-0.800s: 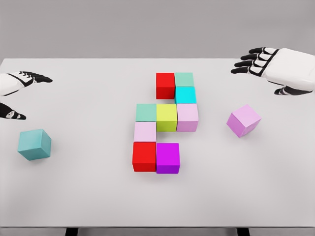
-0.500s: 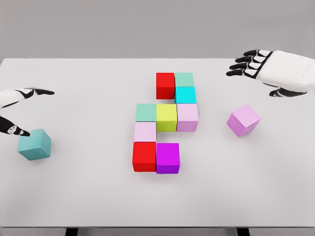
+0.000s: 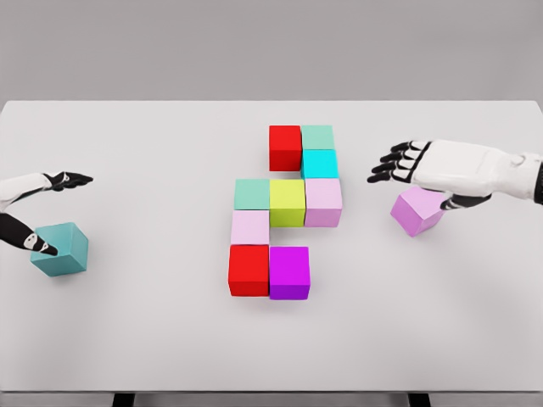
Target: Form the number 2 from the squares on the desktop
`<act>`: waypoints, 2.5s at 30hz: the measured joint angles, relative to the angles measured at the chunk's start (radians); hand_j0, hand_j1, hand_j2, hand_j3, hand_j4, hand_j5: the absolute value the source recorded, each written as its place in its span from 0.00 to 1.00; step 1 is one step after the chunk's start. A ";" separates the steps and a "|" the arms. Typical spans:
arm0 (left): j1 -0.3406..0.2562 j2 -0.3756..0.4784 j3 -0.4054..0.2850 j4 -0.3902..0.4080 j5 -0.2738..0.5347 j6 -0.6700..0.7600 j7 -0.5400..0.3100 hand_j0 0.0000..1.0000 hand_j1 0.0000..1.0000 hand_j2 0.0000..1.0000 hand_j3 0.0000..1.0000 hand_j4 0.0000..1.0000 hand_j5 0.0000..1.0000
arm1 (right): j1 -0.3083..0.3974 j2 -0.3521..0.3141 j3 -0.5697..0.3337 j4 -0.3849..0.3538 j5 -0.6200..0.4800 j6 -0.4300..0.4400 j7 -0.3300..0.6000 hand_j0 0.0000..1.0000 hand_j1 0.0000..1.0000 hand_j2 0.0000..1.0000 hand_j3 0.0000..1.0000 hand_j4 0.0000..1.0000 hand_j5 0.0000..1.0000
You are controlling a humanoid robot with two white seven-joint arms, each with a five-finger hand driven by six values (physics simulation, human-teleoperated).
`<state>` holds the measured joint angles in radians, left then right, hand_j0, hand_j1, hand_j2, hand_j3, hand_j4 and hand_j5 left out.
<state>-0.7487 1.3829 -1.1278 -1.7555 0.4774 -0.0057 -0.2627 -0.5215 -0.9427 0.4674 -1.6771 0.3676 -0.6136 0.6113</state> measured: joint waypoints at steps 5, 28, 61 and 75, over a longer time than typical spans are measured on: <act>0.000 0.017 -0.003 -0.006 0.003 0.015 -0.009 1.00 1.00 1.00 1.00 1.00 1.00 | -0.002 -0.004 0.032 0.028 0.002 0.000 0.000 1.00 1.00 1.00 1.00 1.00 1.00; 0.008 0.027 -0.006 -0.005 -0.017 -0.043 -0.135 1.00 1.00 1.00 1.00 1.00 1.00 | -0.117 0.040 0.179 0.228 0.012 0.000 0.000 1.00 1.00 1.00 1.00 1.00 1.00; 0.014 -0.013 -0.035 0.014 -0.113 0.005 -0.109 0.99 0.99 0.99 0.99 0.99 0.99 | -0.167 0.091 0.256 0.359 0.014 0.000 0.000 1.00 1.00 1.00 1.00 1.00 1.00; 0.021 -0.027 -0.042 0.013 -0.126 0.006 -0.107 0.69 0.69 0.69 0.69 0.69 0.69 | -0.173 0.093 0.277 0.380 0.019 0.000 0.000 1.00 1.00 1.00 1.00 1.00 1.00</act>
<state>-0.7272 1.3555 -1.1702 -1.7426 0.3516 0.0001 -0.3694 -0.6949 -0.8501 0.7441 -1.2975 0.3862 -0.6133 0.6112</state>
